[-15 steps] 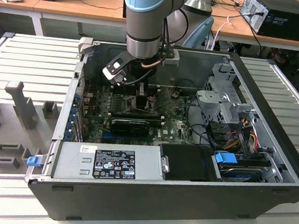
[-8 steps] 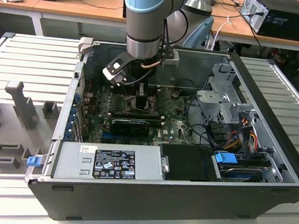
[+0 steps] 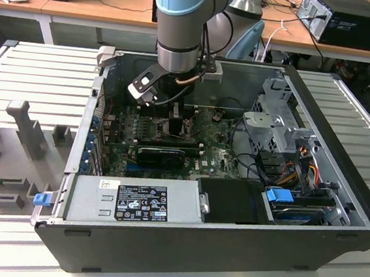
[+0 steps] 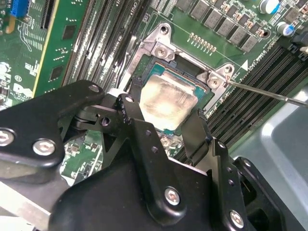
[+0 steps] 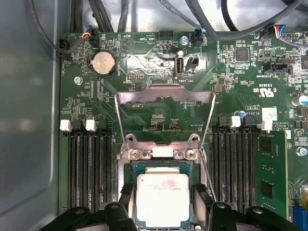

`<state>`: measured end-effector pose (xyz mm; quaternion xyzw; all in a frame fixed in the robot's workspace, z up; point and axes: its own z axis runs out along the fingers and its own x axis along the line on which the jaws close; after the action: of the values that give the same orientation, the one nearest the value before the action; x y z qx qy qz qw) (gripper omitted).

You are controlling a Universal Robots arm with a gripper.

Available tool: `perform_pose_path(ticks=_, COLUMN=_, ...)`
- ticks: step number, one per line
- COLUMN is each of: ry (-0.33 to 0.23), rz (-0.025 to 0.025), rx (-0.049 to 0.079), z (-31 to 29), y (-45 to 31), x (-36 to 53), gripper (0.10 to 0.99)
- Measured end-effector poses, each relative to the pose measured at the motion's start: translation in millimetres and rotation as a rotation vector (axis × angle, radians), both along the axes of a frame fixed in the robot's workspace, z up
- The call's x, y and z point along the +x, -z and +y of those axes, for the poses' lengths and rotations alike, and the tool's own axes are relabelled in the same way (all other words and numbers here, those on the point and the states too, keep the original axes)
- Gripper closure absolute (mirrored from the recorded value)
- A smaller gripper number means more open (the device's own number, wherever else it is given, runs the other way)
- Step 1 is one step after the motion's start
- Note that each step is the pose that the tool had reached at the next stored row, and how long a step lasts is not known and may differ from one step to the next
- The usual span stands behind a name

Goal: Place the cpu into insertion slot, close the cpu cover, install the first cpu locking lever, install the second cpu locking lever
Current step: 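Place the cpu into insertion slot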

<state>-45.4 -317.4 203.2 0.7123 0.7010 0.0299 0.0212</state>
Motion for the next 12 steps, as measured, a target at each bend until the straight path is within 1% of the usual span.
perform_pose_path(ticks=6, ry=0.000, rz=0.0000, rx=0.000, z=0.0, y=-5.5, x=0.0, gripper=0.486)
perform_pose_path(ticks=9, ry=0.000, rz=0.0001, rx=0.000, z=0.0, y=-10.0, x=0.0, gripper=0.486)
perform_pose_path(ticks=10, ry=0.000, rz=0.0001, rx=0.000, z=0.0, y=-11.1, x=0.0, gripper=0.502)
perform_pose_path(ticks=12, ry=0.000, rz=0.0000, rx=-0.002, z=0.0, y=-12.5, x=0.1, gripper=0.631)
